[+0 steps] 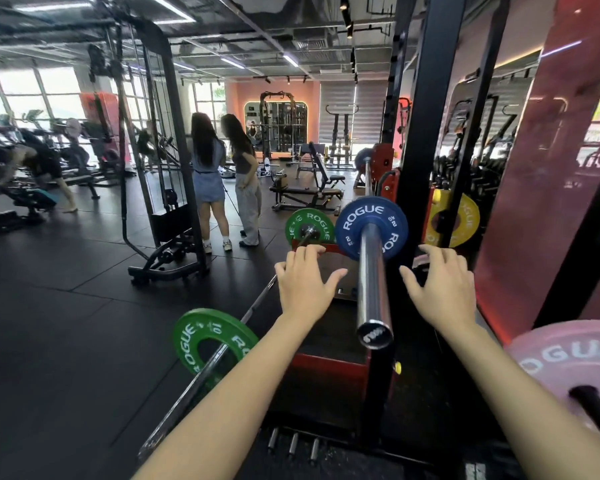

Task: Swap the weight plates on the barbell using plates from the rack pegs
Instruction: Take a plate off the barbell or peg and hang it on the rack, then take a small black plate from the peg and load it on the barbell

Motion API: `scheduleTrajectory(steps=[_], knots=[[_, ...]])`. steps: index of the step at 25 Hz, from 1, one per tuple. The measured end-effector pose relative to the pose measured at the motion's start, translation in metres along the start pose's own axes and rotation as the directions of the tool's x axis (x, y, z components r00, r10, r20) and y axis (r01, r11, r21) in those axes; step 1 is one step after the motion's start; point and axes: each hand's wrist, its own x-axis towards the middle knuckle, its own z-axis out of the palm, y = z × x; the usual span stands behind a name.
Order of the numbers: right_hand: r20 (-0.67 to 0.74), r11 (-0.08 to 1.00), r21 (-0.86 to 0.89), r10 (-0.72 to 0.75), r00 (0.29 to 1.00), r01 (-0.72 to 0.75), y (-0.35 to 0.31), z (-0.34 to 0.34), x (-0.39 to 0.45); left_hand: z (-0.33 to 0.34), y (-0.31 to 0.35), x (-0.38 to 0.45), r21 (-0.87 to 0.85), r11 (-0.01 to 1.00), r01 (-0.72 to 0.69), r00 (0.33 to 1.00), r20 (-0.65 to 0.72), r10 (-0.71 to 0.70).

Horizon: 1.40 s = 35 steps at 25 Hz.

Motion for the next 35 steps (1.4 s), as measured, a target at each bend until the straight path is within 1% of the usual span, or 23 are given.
scheduleTrajectory(steps=[4, 6, 9, 13, 16, 18, 22, 25, 28, 31, 35], knots=[[0.026, 1.000, -0.006, -0.002, 1.000, 0.002, -0.021, -0.051, -0.061, -0.056, 0.021, -0.058, -0.001, 1.000, -0.019, 1.000, 0.012, 0.019], [0.058, 1.000, -0.006, 0.005, 0.998, -0.004, -0.029, -0.073, -0.082, -0.079, 0.032, -0.078, -0.017, 1.000, -0.021, 0.999, 0.024, 0.022], [0.055, 1.000, 0.021, -0.017, 0.998, 0.015, -0.035, -0.107, -0.101, -0.108, 0.051, -0.100, -0.038, 0.999, -0.031, 0.999, 0.036, 0.033], [0.065, 0.999, 0.033, -0.027, 0.998, 0.025, -0.026, -0.142, -0.118, -0.127, 0.086, -0.119, -0.047, 0.998, -0.039, 0.999, -0.002, 0.039], [0.066, 0.998, 0.046, -0.034, 0.997, 0.031, -0.004, -0.167, -0.128, -0.128, 0.121, -0.136, -0.031, 0.998, -0.051, 0.999, -0.008, 0.050], [0.067, 0.998, 0.062, -0.036, 0.997, 0.032, 0.021, -0.186, -0.133, -0.123, 0.148, -0.147, -0.026, 0.998, -0.051, 0.999, 0.007, 0.052], [0.063, 0.998, 0.060, -0.040, 0.997, 0.036, 0.090, -0.231, -0.141, -0.096, 0.221, -0.166, -0.076, 0.997, -0.010, 0.999, 0.043, 0.013], [0.043, 1.000, 0.015, -0.013, 0.999, 0.012, 0.153, -0.272, -0.143, -0.065, 0.293, -0.182, -0.106, 0.993, -0.049, 0.998, 0.039, 0.053], [0.035, 0.997, -0.040, 0.063, 0.997, -0.061, 0.212, -0.307, -0.142, -0.034, 0.355, -0.193, -0.157, 0.985, -0.076, 0.995, 0.056, 0.085], [0.028, 0.991, -0.058, 0.122, 0.992, -0.121, 0.257, -0.328, -0.139, -0.007, 0.400, -0.194, -0.189, 0.975, -0.114, 0.989, 0.072, 0.129], [-0.019, 0.975, -0.092, 0.200, 0.980, -0.201, 0.323, -0.338, -0.135, 0.041, 0.453, -0.188, -0.253, 0.956, -0.150, 0.975, 0.124, 0.186]])
